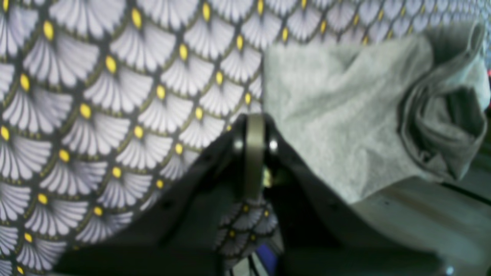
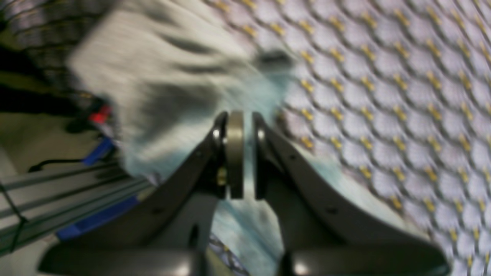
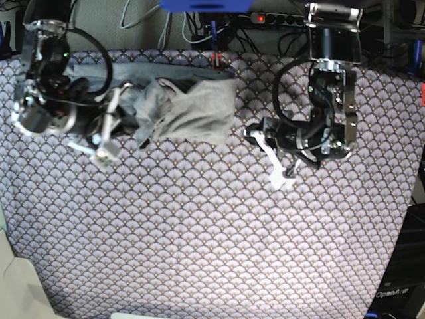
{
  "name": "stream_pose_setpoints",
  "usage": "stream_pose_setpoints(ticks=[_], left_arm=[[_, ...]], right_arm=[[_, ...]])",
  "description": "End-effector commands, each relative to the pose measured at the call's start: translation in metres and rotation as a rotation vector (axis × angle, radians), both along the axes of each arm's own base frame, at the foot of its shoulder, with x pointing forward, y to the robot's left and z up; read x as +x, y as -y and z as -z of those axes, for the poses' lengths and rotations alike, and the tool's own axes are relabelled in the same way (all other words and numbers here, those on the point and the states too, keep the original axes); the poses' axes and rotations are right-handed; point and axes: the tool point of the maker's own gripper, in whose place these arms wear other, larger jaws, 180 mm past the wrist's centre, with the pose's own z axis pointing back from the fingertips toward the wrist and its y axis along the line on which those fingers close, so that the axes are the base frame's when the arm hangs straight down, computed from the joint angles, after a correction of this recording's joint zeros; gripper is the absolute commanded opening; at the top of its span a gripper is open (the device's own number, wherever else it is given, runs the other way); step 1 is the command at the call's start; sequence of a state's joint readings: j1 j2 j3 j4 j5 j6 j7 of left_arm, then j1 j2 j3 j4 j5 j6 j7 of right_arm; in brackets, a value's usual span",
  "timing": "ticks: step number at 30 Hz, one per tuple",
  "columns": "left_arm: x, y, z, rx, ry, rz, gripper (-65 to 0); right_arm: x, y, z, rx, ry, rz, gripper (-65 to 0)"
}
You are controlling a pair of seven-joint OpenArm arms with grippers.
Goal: Fold the T-shirt properly
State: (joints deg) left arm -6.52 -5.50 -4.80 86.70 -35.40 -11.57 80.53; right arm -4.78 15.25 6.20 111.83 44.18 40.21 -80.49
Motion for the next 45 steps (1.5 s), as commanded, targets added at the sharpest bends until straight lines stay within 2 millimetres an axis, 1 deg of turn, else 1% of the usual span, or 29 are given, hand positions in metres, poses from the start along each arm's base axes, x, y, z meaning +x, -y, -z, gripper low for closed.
stream_pose_setpoints(ticks=[1, 3, 6, 7, 11, 15, 18, 22, 24, 28, 30, 32, 37, 38, 40, 41, 43, 45], left_arm=[[0.011, 0.001, -0.012, -0.018, 0.044, -0.008, -65.0], [0.011, 0.0, -0.012, -0.018, 0.043, -0.011, -65.0], [0.003, -0.001, -0.005, -0.018, 0.022, -0.012, -65.0], [0.001, 0.001, -0.005, -0.019, 0.02, -0.008, -65.0], [-0.002, 0.003, -0.003, -0.02, 0.012, -0.005, -65.0], [-0.005, 0.001, 0.0, -0.017, 0.004, -0.007, -65.0], [-0.004, -0.001, 0.0, -0.016, 0.005, -0.013, -65.0], [-0.004, -0.001, 0.0, -0.016, 0.005, -0.013, -65.0], [-0.004, -0.001, 0.0, -0.016, 0.005, -0.014, -65.0], [-0.003, -0.001, -0.001, -0.016, 0.006, -0.014, -65.0], [-0.002, -0.001, -0.002, -0.016, 0.01, -0.014, -65.0], [-0.001, -0.001, -0.002, -0.016, 0.011, -0.014, -65.0], [0.0, -0.001, -0.003, -0.016, 0.014, -0.014, -65.0], [0.0, -0.001, -0.004, -0.016, 0.016, -0.014, -65.0], [0.005, -0.001, -0.007, -0.016, 0.026, -0.014, -65.0], [0.004, -0.001, -0.006, -0.017, 0.025, -0.014, -65.0], [0.005, -0.001, -0.007, -0.017, 0.026, -0.014, -65.0], [0.005, -0.001, -0.006, -0.015, 0.026, -0.013, -65.0]], right_arm=[[0.003, -0.006, -0.009, 0.019, 0.028, -0.018, -62.3], [0.007, -0.021, -0.013, 0.037, 0.042, -0.06, -62.0], [0.004, -0.046, -0.014, 0.063, 0.042, -0.127, -62.1], [0.004, -0.059, -0.017, 0.079, 0.048, -0.158, -62.1], [0.003, -0.094, -0.026, 0.128, 0.068, -0.238, -62.1], [-0.006, -0.112, -0.026, 0.148, 0.059, -0.289, -62.1], [-0.009, -0.111, -0.022, 0.143, 0.046, -0.294, -62.1], [-0.016, -0.094, -0.002, 0.128, -0.007, -0.272, -62.1], [-0.022, -0.081, 0.01, 0.116, -0.039, -0.256, -62.1], [-0.036, -0.049, 0.024, 0.058, -0.074, -0.245, -62.3], [-0.04, -0.028, 0.029, 0.035, -0.087, -0.203, -62.3], [-0.039, 0.0, 0.029, 0.013, -0.083, -0.124, -62.3], [-0.026, 0.061, 0.019, -0.036, -0.04, 0.066, -62.3], [-0.024, 0.069, 0.016, -0.043, -0.028, 0.093, -62.3], [-0.021, 0.078, 0.012, -0.05, -0.015, 0.122, -62.3], [-0.02, 0.079, 0.011, -0.048, -0.011, 0.126, -62.4], [-0.018, 0.071, 0.002, -0.028, 0.018, 0.109, -62.4], [-0.014, 0.053, -0.012, 0.032, 0.06, 0.086, -62.3]])
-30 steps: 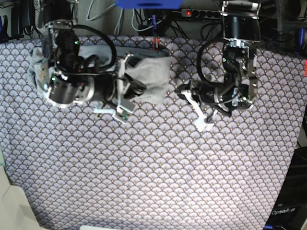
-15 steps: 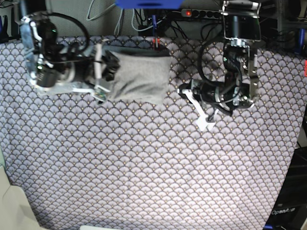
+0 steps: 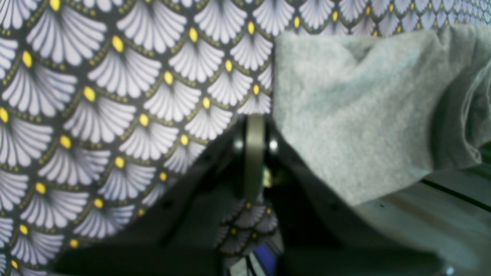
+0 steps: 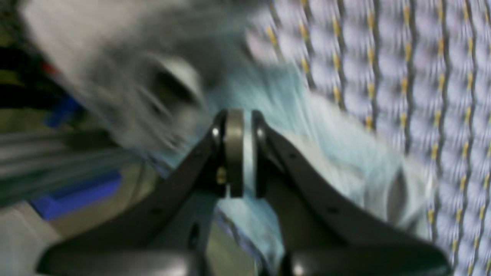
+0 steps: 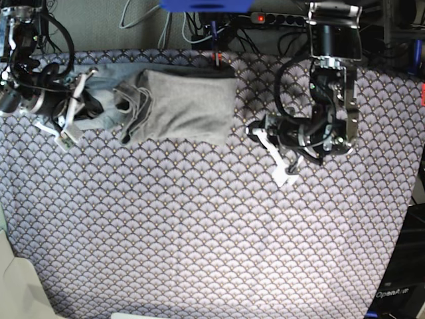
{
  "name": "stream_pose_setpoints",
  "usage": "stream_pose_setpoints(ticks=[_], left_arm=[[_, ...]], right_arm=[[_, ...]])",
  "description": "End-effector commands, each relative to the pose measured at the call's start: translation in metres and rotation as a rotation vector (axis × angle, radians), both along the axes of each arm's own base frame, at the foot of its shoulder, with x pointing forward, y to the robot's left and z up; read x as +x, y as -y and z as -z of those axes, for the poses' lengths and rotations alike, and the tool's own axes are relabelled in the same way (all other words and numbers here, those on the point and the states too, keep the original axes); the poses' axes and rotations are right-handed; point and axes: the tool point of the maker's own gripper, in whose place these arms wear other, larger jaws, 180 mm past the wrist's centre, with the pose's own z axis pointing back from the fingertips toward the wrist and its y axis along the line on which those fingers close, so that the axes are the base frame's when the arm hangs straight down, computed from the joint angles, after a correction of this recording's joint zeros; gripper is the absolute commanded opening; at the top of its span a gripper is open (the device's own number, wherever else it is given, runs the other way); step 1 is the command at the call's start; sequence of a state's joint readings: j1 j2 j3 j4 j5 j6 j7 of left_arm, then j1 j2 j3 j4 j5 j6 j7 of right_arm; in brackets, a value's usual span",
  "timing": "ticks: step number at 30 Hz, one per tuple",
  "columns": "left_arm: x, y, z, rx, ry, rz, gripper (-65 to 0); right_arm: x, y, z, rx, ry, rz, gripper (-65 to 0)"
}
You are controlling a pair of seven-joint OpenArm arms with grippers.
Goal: Fold the T-shirt properly
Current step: 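Fold the band end with the right gripper toward the folded stack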
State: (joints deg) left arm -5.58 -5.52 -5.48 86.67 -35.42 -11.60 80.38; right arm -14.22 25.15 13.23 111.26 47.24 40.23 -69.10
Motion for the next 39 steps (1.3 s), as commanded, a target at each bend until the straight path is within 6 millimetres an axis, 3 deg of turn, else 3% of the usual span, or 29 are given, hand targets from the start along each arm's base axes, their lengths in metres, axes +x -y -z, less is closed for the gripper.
stream_pose_setpoints(ticks=[1, 3, 6, 12, 18, 23, 26, 32, 39], left_arm=[[0.01, 0.003, -0.011, -0.014, 0.039, 0.001, -65.0], [0.009, 0.003, -0.01, -0.016, 0.036, 0.001, -65.0], [0.009, 0.002, -0.008, -0.008, 0.033, 0.0, -65.0], [0.009, 0.002, -0.009, -0.012, 0.035, -0.002, -65.0], [0.007, 0.001, -0.009, -0.013, 0.033, -0.002, -65.0], [0.007, 0.001, -0.009, -0.013, 0.033, -0.002, -65.0], [0.007, 0.001, -0.009, -0.013, 0.033, -0.002, -65.0], [0.008, 0.002, -0.01, -0.015, 0.035, -0.002, -65.0], [0.009, 0.002, -0.01, -0.016, 0.037, -0.002, -65.0]], right_arm=[[0.008, -0.013, -0.02, 0.063, 0.064, -0.019, -62.1], [0.02, -0.032, -0.032, 0.109, 0.106, -0.058, -62.1], [0.025, -0.064, -0.034, 0.14, 0.104, -0.148, -62.1], [0.009, -0.144, -0.036, 0.251, 0.084, -0.343, -62.1], [-0.006, -0.166, -0.023, 0.31, 0.023, -0.384, -62.1], [-0.011, -0.144, 0.023, 0.231, -0.07, -0.301, -62.1], [-0.016, -0.131, 0.041, 0.186, -0.095, -0.272, -62.2], [-0.026, -0.1, 0.05, 0.13, -0.106, -0.26, -62.4], [-0.008, -0.036, 0.044, 0.05, -0.064, -0.107, -62.4]])
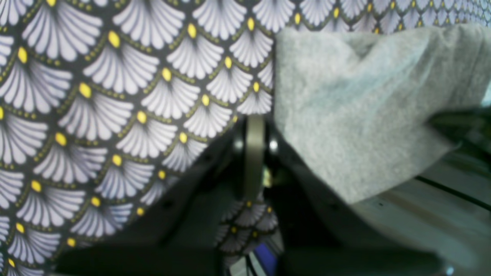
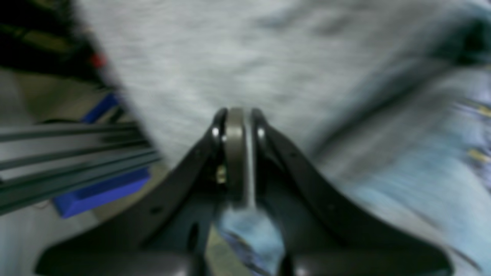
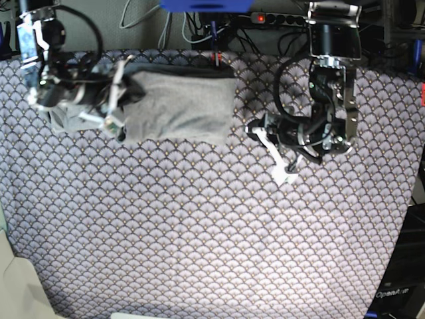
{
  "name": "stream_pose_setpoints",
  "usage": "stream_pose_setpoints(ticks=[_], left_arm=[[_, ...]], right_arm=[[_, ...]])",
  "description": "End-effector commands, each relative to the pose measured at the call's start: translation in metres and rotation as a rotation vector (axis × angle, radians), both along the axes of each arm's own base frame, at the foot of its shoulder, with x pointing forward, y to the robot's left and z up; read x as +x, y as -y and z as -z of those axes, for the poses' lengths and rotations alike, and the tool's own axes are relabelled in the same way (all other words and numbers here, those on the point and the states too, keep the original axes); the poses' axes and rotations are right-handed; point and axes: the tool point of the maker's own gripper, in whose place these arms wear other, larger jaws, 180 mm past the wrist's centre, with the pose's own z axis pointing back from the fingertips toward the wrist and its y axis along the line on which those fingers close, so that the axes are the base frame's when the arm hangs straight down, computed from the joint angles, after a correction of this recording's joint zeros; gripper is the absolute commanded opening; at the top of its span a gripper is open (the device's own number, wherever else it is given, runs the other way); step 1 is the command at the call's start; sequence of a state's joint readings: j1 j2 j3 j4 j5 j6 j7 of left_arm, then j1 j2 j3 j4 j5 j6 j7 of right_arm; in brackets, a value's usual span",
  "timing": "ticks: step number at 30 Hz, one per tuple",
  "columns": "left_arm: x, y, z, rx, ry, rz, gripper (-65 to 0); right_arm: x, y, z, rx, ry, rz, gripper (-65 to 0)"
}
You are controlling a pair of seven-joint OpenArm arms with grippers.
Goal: Fold the T-shirt properly
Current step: 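Fold the band end with the right gripper toward the folded stack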
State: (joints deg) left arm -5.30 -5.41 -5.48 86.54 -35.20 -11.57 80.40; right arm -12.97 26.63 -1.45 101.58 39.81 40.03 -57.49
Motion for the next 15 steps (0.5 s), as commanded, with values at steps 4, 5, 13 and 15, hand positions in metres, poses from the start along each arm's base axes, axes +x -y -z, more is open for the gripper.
stream_pose_setpoints(ticks=[4, 5, 13, 15], left_arm=[[0.011, 0.001, -0.012, -0.015, 0.044, -0.001, -65.0], [0.011, 0.001, -0.012, -0.012, 0.044, -0.002, -65.0], [0.013, -0.017, -0.011, 0.019, 0.049, -0.017, -65.0], [0.016, -0.027, -0.012, 0.023, 0.053, -0.043, -65.0]], right_arm=[[0.018, 0.037, -0.018, -0.049, 0.065, 0.064, -62.3], [0.02, 0.045, -0.019, -0.064, 0.07, 0.078, -62.3], [0.031, 0.121, -0.04, -0.212, 0.085, 0.243, -62.0], [0.029, 0.139, -0.045, -0.241, 0.08, 0.292, -61.0]])
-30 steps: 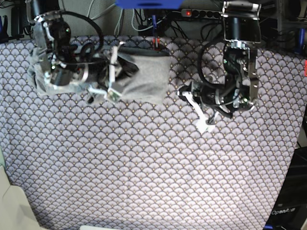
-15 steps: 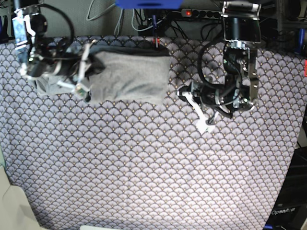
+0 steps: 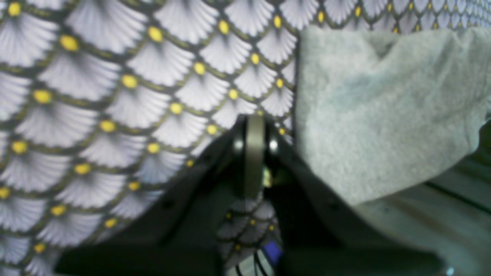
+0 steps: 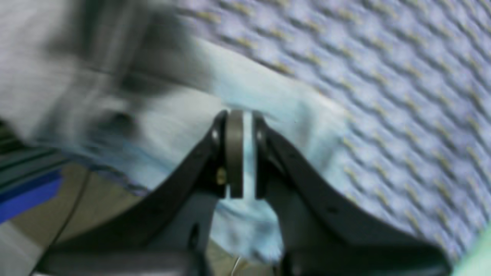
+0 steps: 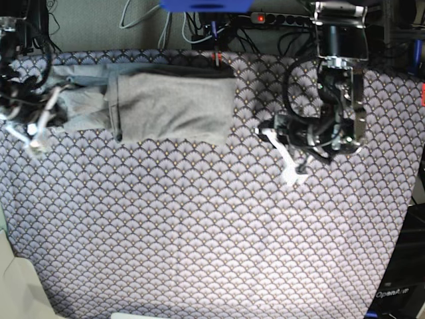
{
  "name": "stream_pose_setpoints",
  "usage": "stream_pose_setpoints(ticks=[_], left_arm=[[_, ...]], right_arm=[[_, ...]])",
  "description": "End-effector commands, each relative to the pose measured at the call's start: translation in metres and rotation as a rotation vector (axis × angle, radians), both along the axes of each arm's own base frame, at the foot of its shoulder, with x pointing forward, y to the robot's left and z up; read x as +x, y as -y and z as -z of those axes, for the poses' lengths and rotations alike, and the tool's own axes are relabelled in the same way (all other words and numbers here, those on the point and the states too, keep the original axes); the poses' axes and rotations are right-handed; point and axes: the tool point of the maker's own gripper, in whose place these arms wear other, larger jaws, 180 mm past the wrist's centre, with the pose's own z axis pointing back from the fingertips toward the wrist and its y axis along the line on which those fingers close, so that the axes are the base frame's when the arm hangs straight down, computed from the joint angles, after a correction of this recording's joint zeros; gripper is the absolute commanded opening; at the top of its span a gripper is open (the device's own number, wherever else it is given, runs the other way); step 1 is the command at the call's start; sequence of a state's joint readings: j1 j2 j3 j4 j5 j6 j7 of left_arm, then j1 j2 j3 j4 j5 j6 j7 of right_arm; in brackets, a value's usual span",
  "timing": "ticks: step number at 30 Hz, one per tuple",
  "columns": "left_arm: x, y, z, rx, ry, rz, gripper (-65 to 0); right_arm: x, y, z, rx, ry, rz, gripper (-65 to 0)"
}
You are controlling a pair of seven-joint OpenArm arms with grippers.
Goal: Fold the T-shirt properly
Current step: 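Fold the band end with the right gripper toward the folded stack, then release the fabric and raise the right gripper from the stack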
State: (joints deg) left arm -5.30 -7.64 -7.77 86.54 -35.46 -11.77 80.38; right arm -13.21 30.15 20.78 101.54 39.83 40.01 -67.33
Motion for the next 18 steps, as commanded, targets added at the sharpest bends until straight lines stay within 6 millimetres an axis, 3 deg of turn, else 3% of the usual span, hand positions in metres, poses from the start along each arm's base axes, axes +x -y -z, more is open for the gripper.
stream_pose_setpoints(ticks=[1, 6, 10, 15, 18], left_arm=[[0.012, -0.006, -0.013, -0.004, 0.052, -0.008, -65.0], [0.015, -0.035, -0.016, 0.05, 0.132, 0.061, -65.0], [0.014, -0.047, -0.016, 0.071, 0.148, 0.072, -65.0], [0.014, -0.048, -0.016, 0.078, 0.15, 0.074, -65.0], [0.015, -0.053, -0.017, 0.087, 0.15, 0.074, -65.0]], right_arm=[[0.008, 0.01, -0.014, -0.016, 0.04, 0.012, -59.4], [-0.001, 0.05, -0.026, -0.067, 0.045, 0.132, -42.9], [-0.018, 0.058, -0.011, -0.021, 0.007, 0.227, -31.3], [-0.029, 0.056, 0.014, 0.056, -0.047, 0.291, -27.8], [-0.023, 0.053, 0.014, 0.089, -0.006, 0.303, -27.7]])
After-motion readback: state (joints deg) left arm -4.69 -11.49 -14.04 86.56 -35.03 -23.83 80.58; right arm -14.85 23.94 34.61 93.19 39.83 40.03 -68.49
